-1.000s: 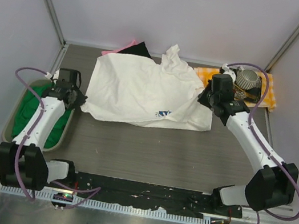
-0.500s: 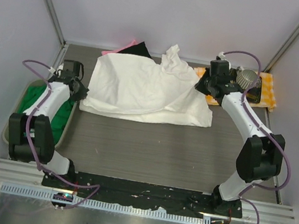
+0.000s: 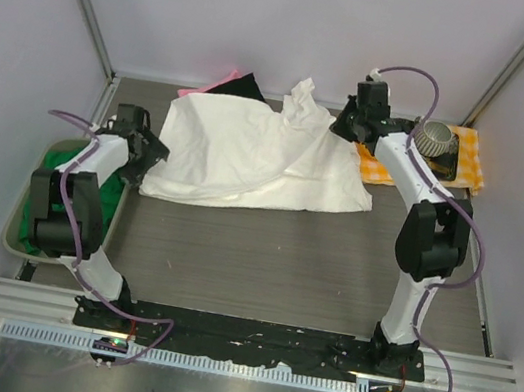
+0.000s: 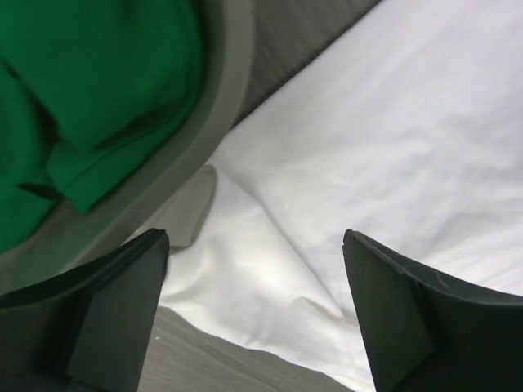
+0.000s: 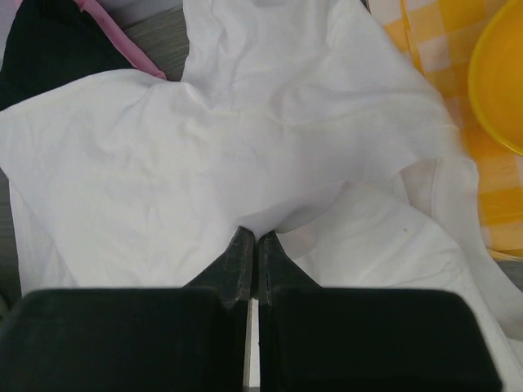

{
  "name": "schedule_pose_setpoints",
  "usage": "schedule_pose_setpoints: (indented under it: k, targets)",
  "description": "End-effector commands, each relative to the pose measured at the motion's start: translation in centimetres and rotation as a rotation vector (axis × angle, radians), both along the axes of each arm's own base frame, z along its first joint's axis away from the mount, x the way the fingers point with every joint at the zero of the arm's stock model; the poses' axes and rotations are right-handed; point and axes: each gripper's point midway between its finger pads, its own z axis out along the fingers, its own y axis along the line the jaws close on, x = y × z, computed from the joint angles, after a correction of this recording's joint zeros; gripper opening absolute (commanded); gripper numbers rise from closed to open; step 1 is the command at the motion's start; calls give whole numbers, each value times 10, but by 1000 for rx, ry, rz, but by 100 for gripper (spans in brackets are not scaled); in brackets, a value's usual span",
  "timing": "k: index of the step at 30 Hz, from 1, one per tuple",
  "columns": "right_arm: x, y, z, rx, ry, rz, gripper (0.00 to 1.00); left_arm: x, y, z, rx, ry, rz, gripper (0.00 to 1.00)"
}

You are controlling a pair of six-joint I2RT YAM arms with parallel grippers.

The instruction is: Fold and stack the t-shirts

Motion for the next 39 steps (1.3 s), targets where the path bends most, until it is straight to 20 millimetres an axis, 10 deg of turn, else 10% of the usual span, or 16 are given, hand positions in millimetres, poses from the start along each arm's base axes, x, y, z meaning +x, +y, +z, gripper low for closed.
schedule_pose_setpoints:
  k: [1, 2, 3, 7, 16, 25, 39]
  targets:
    - [28, 10, 2, 33, -22, -5, 1, 34, 23, 23, 75, -102, 72, 100]
    - [36, 12, -5, 32, -15, -9, 5, 37, 25, 25, 85, -111, 83, 100]
    - [40, 13, -13, 32, 1, -18, 34, 41, 27, 29, 92, -125, 91, 100]
    - [49, 1, -21, -24, -2, -80, 95, 46, 29, 50, 95, -202, 108, 100]
    - [-22, -5, 38, -109, -114, -66, 98, 18, -38, 141, 37, -456, -65, 100]
    - [-93, 9, -40, -130, 58, 57, 100, -19, -141, 95, -24, -401, -387, 100]
    - [-108, 20, -90, -66, 85, 108, 100, 9, -153, 50, -13, -375, -425, 100]
